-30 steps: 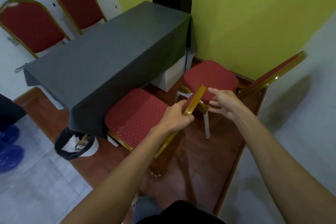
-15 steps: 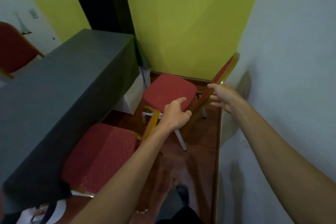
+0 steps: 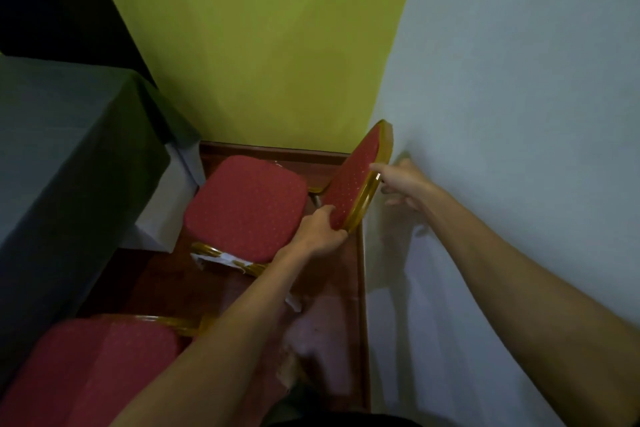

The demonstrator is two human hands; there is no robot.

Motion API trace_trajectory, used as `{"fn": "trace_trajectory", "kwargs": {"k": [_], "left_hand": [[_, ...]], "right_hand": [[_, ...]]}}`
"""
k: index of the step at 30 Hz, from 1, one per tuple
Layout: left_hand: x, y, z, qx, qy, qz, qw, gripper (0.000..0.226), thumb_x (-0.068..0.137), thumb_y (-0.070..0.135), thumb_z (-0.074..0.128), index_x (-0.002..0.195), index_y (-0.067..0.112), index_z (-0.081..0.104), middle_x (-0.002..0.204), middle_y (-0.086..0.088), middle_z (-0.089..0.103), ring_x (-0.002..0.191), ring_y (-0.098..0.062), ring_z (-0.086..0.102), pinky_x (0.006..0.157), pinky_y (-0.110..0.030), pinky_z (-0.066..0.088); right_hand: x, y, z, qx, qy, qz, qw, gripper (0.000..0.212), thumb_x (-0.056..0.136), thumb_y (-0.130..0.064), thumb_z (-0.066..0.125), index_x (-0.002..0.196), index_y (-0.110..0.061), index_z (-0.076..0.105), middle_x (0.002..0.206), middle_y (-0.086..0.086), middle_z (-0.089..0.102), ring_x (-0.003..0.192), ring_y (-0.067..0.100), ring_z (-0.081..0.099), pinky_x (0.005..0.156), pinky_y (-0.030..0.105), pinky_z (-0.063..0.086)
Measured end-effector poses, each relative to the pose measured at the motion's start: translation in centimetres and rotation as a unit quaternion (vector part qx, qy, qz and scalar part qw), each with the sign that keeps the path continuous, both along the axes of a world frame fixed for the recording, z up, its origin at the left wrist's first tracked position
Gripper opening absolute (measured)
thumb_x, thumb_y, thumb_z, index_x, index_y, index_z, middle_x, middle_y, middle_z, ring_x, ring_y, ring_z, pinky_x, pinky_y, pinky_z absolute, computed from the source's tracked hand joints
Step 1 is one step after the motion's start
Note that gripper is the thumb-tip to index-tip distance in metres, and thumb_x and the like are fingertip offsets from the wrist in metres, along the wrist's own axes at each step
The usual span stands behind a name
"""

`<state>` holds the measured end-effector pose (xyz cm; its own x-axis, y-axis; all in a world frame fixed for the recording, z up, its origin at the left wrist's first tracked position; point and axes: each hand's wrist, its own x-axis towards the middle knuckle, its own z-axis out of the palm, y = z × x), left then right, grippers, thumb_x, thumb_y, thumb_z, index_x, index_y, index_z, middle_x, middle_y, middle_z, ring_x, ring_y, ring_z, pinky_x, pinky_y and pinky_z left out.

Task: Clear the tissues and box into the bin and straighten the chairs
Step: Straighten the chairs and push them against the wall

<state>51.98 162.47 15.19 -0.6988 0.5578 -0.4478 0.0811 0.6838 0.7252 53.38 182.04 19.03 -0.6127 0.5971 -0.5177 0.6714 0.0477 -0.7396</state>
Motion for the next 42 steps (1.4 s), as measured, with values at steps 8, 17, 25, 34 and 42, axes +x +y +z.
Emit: {"fn": "trace_trajectory", "kwargs": {"k": [8,17,25,34,42], "left_hand": [[-2.3,6.3,-2.1,-0.037,-0.054,-0.03,0.997,0.091,0.079,0.027,0.072,0.154,0.013,0.023,0.14,-0.015,0.053,0.124,-0.035,0.055,0.101,-0.042,0.049],[-4.2,7.7,-2.9,-0.057,-0.069,0.031,0.995,0.106,0.083,0.007,0.062,0.159,0.022,-0.009,0.167,-0.014,0.005,0.151,-0.045,0.011,0.117,-0.061,0.025],[-8.0,4.9,-3.1,-0.049,-0.079,0.084,0.992,0.107,0.083,0.003,0.062,0.159,0.022,-0.011,0.168,-0.015,0.001,0.152,-0.043,0.007,0.121,-0.052,0.02],[-11.0,0.8,-2.6,-0.052,-0.098,0.17,0.979,0.11,0.083,0.004,0.065,0.159,0.027,-0.011,0.169,-0.009,0.0,0.153,-0.039,0.007,0.12,-0.053,0.023],[-13.5,-2.1,-1.8,-0.055,-0.122,0.182,0.974,0.105,0.084,0.004,0.059,0.158,0.033,-0.01,0.168,-0.005,0.009,0.148,-0.036,0.026,0.116,-0.051,0.034]], "right_hand": [[-3.7,2.1,-2.0,-0.072,-0.013,-0.026,0.997,0.034,0.093,-0.029,0.071,0.117,-0.008,0.061,0.098,0.01,0.071,0.083,0.025,0.07,0.067,0.039,0.059],[-8.5,3.6,-4.3,-0.077,0.004,0.0,0.997,0.024,0.075,-0.005,0.079,0.096,-0.011,0.069,0.091,0.008,0.077,0.085,0.026,0.075,0.081,0.045,0.062],[-14.1,1.2,-4.7,-0.075,0.006,0.07,0.995,0.028,0.067,-0.008,0.083,0.092,-0.01,0.072,0.091,0.008,0.079,0.082,0.025,0.076,0.07,0.04,0.064],[-19.2,-4.2,-4.5,-0.067,0.003,0.155,0.986,0.023,0.065,-0.013,0.083,0.086,-0.013,0.073,0.091,0.009,0.079,0.08,0.026,0.077,0.075,0.048,0.065],[-21.5,-7.0,-4.3,-0.06,0.0,0.172,0.983,0.031,0.063,-0.02,0.083,0.09,-0.01,0.076,0.087,0.01,0.079,0.082,0.031,0.077,0.078,0.054,0.063]]}}
